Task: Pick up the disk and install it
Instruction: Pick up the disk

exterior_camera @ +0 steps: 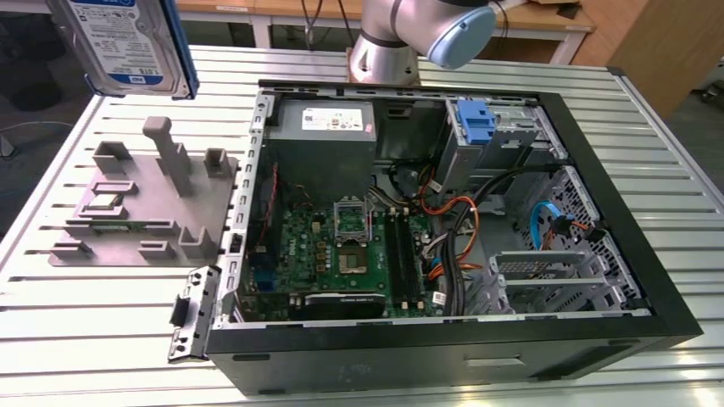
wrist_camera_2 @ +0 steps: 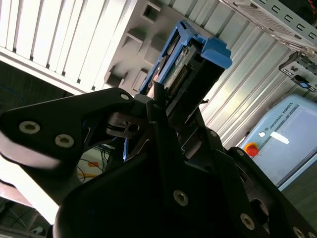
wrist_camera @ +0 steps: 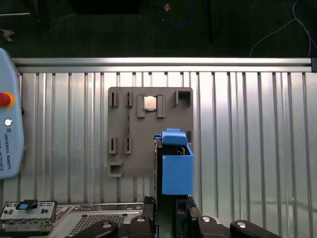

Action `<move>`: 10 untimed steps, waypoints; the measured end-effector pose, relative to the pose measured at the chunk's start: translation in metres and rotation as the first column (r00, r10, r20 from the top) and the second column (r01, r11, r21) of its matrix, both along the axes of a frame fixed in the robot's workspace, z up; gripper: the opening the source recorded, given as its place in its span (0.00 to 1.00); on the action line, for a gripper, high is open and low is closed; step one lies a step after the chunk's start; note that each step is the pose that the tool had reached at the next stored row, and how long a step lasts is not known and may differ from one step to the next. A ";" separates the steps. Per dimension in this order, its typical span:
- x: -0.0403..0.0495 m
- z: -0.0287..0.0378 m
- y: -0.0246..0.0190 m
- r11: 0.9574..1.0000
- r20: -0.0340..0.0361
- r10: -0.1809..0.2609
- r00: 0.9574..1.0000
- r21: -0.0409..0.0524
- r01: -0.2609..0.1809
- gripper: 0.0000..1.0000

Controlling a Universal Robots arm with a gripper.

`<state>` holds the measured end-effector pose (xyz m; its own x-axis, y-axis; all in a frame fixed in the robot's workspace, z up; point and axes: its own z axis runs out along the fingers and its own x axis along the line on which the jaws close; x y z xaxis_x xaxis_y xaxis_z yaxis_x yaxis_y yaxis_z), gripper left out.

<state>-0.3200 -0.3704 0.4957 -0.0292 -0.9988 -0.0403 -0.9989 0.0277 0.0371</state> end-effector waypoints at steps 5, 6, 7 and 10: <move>0.0012 0.0000 0.0000 1.000 0.000 0.000 1.000 0.000 0.000 0.35; 0.0013 0.0000 0.0000 1.000 0.000 0.000 1.000 0.000 0.000 0.35; 0.0013 0.0000 0.0000 1.000 0.000 0.000 1.000 0.000 0.000 0.35; 0.0025 0.0001 0.0000 1.000 0.000 0.000 1.000 0.000 0.000 0.35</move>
<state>-0.3175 -0.3704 0.4958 -0.0289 -0.9988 -0.0402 -0.9989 0.0274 0.0372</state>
